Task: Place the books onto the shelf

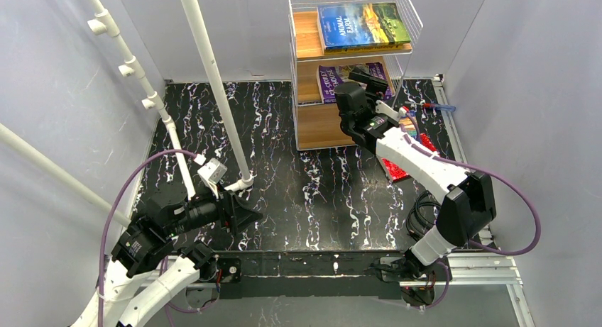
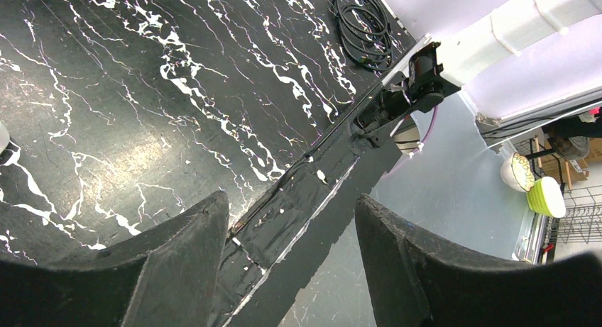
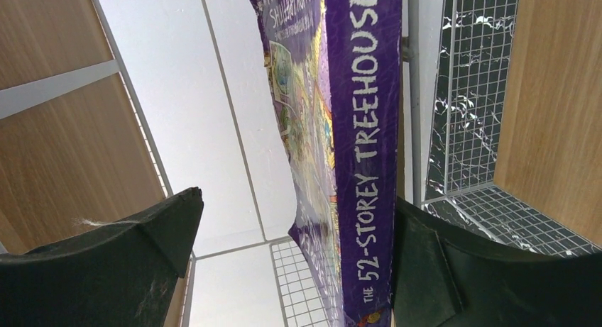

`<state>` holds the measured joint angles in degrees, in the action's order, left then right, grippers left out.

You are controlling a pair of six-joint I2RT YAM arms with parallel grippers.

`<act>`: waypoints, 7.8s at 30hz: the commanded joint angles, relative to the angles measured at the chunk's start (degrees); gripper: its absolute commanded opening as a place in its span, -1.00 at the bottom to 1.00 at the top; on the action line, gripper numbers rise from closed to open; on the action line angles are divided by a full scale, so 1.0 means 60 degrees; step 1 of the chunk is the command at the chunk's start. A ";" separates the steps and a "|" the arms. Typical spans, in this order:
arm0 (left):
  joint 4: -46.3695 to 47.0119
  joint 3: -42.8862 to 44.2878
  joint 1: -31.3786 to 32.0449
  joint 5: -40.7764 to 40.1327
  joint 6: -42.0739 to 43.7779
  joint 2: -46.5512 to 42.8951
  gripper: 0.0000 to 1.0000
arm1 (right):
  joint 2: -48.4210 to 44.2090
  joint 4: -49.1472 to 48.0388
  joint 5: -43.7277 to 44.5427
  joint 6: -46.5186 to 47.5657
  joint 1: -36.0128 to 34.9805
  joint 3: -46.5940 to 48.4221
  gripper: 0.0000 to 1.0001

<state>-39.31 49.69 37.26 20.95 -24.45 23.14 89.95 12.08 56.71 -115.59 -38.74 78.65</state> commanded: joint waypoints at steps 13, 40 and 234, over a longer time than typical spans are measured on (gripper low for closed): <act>0.0034 0.0060 0.0024 0.0066 0.0082 0.0077 0.27 | -0.0622 0.1878 -0.0710 -0.0026 -0.0032 -0.0366 0.97; 0.0526 -0.0211 0.0031 0.0390 0.0185 0.0349 0.27 | -0.3363 -0.3604 -0.7171 0.6370 0.2653 -0.4225 0.97; 0.2251 -0.0117 0.2580 -0.0831 0.0094 0.2598 0.22 | -0.3242 -0.2875 -1.2529 1.1908 1.0615 -0.6734 0.86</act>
<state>-27.97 49.15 52.38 19.40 -24.67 39.79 64.60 6.55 -10.09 -43.22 21.89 35.86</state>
